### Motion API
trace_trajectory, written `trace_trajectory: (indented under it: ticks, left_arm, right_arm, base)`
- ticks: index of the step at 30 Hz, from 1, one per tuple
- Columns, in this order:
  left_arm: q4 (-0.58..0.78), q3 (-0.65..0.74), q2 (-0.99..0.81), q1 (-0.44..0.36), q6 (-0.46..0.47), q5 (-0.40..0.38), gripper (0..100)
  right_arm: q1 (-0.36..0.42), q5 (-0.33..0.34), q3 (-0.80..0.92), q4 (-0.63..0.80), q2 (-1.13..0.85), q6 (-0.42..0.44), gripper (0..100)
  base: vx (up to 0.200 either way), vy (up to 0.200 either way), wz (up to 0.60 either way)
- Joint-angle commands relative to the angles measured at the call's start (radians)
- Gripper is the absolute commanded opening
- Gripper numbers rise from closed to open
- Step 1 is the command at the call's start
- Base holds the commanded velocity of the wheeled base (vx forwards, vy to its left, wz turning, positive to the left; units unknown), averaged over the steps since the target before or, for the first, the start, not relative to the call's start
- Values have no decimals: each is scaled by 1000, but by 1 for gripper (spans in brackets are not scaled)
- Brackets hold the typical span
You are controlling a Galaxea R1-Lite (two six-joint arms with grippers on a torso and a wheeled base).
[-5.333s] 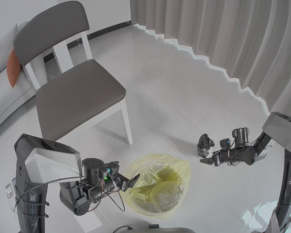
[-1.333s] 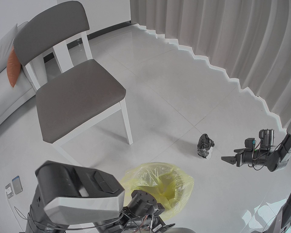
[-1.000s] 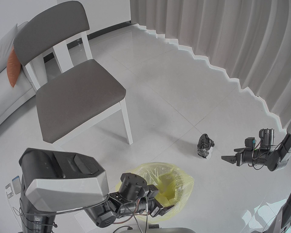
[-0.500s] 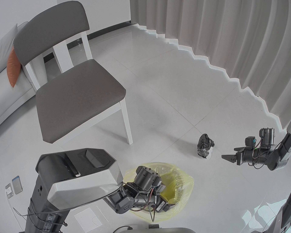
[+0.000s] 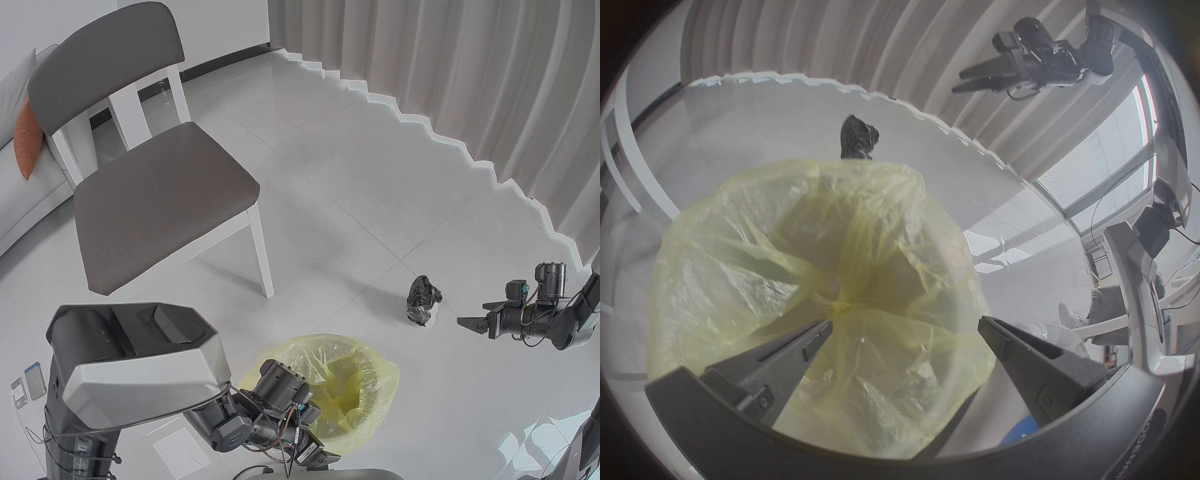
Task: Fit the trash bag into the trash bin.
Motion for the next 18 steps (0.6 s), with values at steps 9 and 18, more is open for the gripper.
trace_trajectory:
  ticks: [9,18]
  left_arm:
    - [-228,88,-52,-8,-56,-49,100]
    - [-276,-97,80,-2,-130,29,100]
  right_arm:
    - [-6,0,2,1,-12,0,100]
    - [-1,0,-10,1,-1,0,100]
  base:
    - [0,0,0]
    - [0,0,0]
